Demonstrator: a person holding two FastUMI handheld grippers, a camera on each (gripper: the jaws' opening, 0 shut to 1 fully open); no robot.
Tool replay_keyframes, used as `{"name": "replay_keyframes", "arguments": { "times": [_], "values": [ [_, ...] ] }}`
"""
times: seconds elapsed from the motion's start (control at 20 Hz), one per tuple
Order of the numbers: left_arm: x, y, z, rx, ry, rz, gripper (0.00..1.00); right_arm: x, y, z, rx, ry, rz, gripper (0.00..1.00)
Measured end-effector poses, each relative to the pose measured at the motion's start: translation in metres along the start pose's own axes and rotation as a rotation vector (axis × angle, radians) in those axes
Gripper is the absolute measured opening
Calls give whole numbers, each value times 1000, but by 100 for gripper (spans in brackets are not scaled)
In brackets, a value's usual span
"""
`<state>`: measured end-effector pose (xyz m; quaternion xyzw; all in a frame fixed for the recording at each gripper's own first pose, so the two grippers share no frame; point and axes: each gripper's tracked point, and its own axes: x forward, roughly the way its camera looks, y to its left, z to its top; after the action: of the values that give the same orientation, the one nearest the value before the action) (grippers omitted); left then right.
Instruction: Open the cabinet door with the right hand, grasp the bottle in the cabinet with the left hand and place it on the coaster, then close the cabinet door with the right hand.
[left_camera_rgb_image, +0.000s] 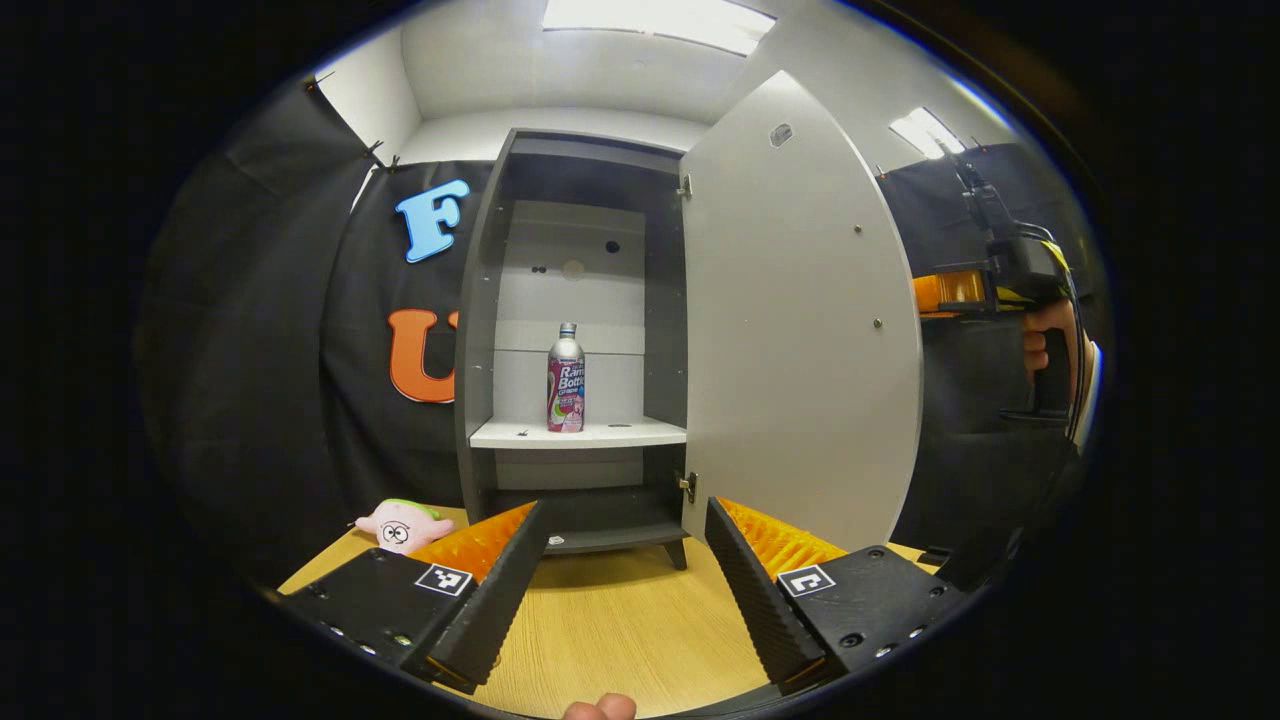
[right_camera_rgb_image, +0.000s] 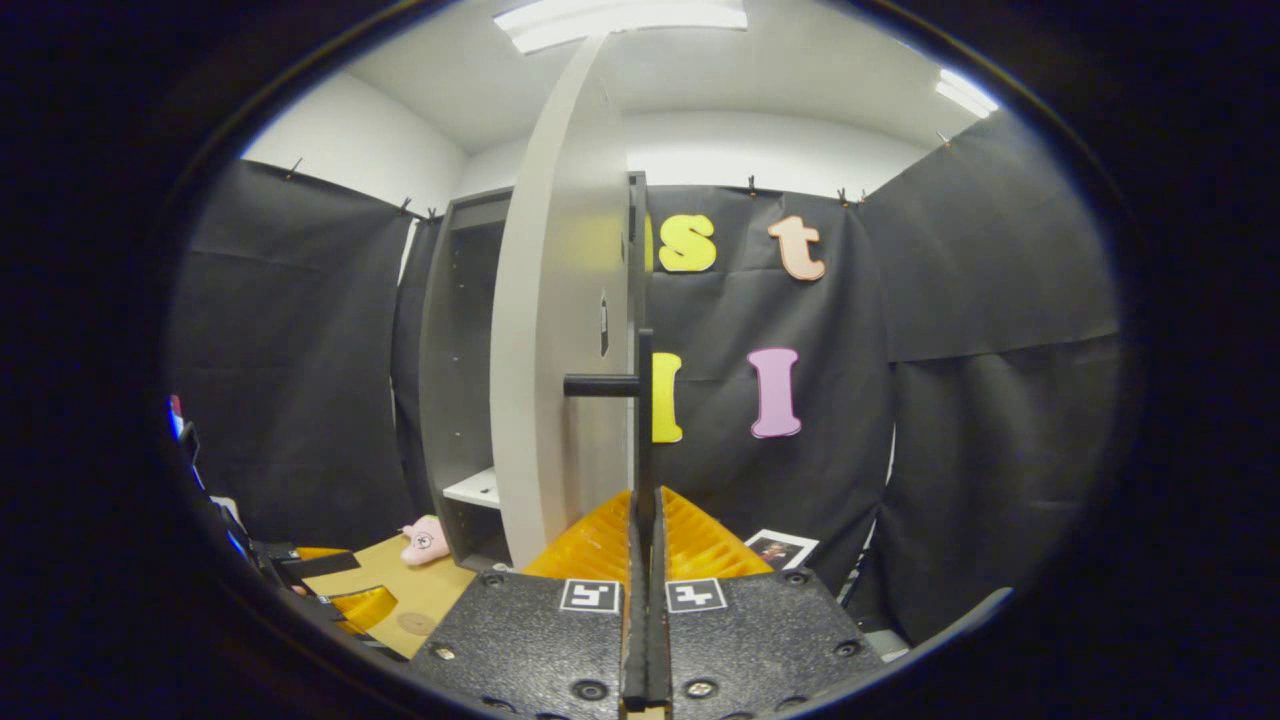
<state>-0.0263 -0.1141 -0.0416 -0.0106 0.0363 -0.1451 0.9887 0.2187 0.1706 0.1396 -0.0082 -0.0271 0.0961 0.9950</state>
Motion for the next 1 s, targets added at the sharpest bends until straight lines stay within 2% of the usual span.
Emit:
{"name": "replay_keyframes", "arguments": {
  "times": [0.2, 0.35, 0.6, 0.75, 0.9, 1.0],
  "values": [
    [2, -5, 2, 2, -12, 11, 95, -6, -4, 0, -18, 0, -1, 4],
    [5, -6, 0, 6, -7, 22, 95, -5, 1, 2, 17, -15, 16, 4],
    [11, -7, -2, 18, 3, 28, 95, -6, -21, -3, 27, -2, -88, 4],
    [14, -5, 0, 15, 6, 29, 95, -5, -12, -4, 66, -6, -93, 4],
    [20, 9, 6, 45, -7, 59, 95, -5, -18, -8, 21, -2, -70, 4],
    [27, 19, 11, 57, -13, 74, 95, -2, -24, -8, -5, -2, -62, 20]
  ]
}}
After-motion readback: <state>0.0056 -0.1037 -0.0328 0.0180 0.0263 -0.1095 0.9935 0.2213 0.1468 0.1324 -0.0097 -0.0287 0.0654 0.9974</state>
